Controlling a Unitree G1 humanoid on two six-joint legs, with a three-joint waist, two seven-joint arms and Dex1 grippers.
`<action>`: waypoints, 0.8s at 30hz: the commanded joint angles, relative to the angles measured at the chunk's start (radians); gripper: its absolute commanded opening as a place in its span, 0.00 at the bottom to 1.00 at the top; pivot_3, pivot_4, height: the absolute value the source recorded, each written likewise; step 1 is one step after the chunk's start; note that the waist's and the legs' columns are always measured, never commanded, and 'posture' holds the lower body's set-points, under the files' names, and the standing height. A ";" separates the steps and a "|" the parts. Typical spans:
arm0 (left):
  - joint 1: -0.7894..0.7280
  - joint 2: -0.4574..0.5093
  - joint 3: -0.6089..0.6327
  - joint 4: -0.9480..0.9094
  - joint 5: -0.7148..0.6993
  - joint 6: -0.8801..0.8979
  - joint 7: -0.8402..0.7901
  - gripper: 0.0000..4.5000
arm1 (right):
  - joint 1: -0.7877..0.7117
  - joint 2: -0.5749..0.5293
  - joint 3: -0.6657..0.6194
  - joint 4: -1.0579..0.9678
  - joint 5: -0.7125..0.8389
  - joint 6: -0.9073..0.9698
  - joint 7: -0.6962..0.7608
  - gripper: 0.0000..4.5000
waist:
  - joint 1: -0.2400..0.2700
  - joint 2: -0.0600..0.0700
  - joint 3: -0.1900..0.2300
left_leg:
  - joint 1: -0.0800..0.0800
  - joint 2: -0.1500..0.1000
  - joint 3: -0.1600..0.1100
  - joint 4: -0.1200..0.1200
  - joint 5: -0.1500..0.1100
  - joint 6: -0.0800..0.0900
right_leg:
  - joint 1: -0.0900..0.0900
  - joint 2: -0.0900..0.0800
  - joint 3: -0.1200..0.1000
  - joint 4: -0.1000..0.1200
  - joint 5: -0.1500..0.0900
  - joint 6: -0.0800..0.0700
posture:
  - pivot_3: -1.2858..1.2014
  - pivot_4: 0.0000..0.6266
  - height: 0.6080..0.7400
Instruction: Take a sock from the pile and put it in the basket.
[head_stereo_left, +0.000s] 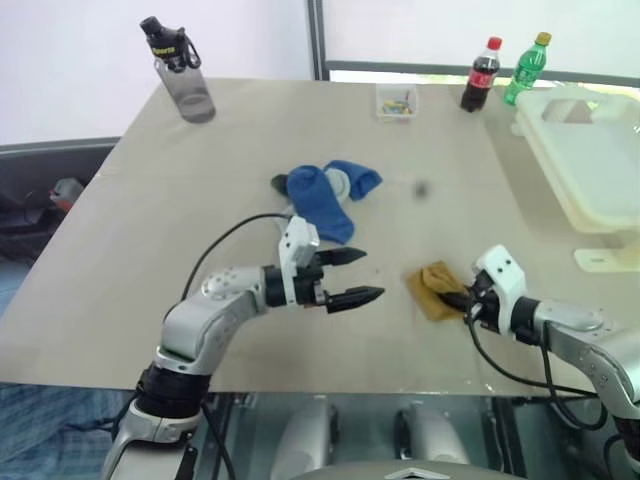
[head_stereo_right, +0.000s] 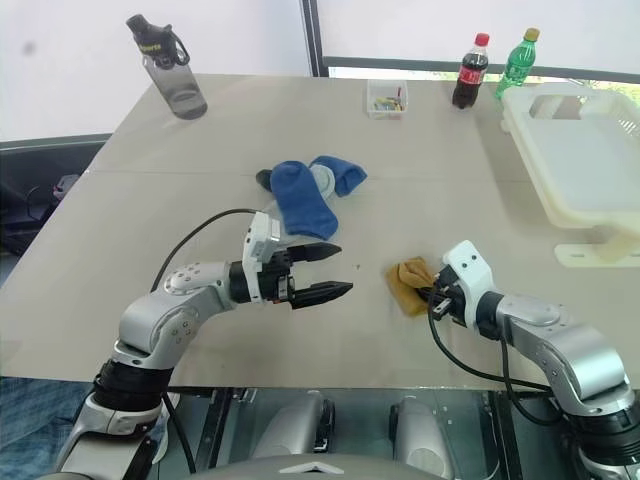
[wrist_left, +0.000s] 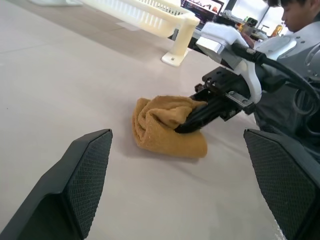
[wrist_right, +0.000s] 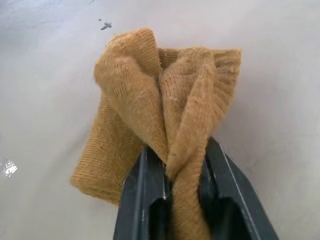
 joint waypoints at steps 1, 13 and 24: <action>0.003 0.008 0.004 -0.020 0.004 -0.031 -0.015 1.00 | 0.016 0.002 0.028 0.054 -0.037 0.024 -0.013 0.00 | 0.000 0.000 0.000 | 0.000 0.000 0.000 0.000 0.000 0.000 | 0.000 0.000 0.000 0.000 0.000 0.000 | 0.52 0.24 1.00; -0.022 0.040 0.030 -0.029 0.028 -0.085 -0.029 1.00 | 0.004 0.053 -0.058 0.030 0.016 0.064 -0.023 0.00 | -0.001 0.000 0.000 | 0.001 0.000 0.001 0.000 0.000 0.000 | 0.000 0.001 0.000 0.002 0.000 0.000 | 0.52 0.24 1.00; -0.048 -0.030 0.071 -0.012 -0.007 -0.129 -0.002 1.00 | -0.194 -0.020 -0.221 0.078 0.092 0.106 0.018 0.00 | -0.001 0.002 0.005 | 0.000 0.000 0.002 0.000 0.000 0.000 | -0.001 0.000 -0.001 0.002 0.000 0.000 | 0.52 0.24 1.00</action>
